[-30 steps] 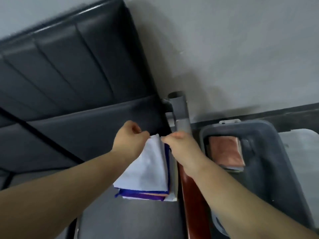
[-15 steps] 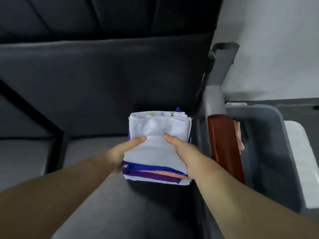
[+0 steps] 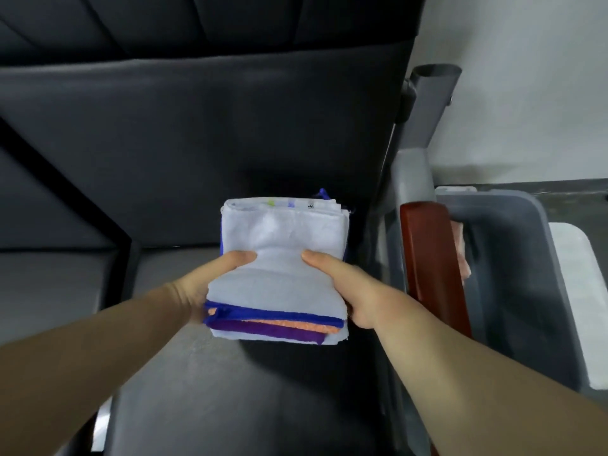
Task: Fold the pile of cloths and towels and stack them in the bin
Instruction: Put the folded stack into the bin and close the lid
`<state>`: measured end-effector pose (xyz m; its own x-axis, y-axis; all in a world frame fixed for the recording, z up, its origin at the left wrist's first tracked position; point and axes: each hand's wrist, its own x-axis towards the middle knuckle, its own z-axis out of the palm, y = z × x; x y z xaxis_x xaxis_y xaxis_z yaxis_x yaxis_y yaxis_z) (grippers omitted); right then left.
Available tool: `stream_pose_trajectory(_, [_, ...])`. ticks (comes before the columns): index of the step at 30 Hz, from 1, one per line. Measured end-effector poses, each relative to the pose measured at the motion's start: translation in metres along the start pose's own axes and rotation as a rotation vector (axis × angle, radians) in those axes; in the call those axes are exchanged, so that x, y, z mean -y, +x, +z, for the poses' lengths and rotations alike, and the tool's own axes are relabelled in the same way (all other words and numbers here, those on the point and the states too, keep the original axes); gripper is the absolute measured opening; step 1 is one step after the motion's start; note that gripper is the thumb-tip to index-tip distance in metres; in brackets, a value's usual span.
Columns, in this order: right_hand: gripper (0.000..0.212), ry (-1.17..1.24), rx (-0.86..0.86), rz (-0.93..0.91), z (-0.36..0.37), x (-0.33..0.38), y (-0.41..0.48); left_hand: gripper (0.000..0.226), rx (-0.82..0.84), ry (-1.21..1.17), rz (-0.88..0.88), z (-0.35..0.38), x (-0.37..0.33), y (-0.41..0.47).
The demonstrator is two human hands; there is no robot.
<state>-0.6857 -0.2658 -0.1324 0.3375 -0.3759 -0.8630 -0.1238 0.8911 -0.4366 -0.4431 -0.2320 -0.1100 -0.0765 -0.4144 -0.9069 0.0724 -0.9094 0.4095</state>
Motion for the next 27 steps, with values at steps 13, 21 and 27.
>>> stream_pose_trajectory(13, [0.033,0.344,0.036,-0.278,-0.171,0.104,-0.194,0.049,0.054,0.087,0.269,0.233,-0.141,-0.108])
stream_pose_trajectory(21, [0.085,0.313,-0.131,-0.137,-0.379,0.018,-0.178,0.050,0.083,0.028,0.018,0.431,-0.087,-0.008])
stream_pose_trajectory(27, [0.091,0.216,-0.099,0.098,-0.453,-0.089,-0.078,0.045,-0.078,0.023,-0.216,0.456,0.029,0.124])
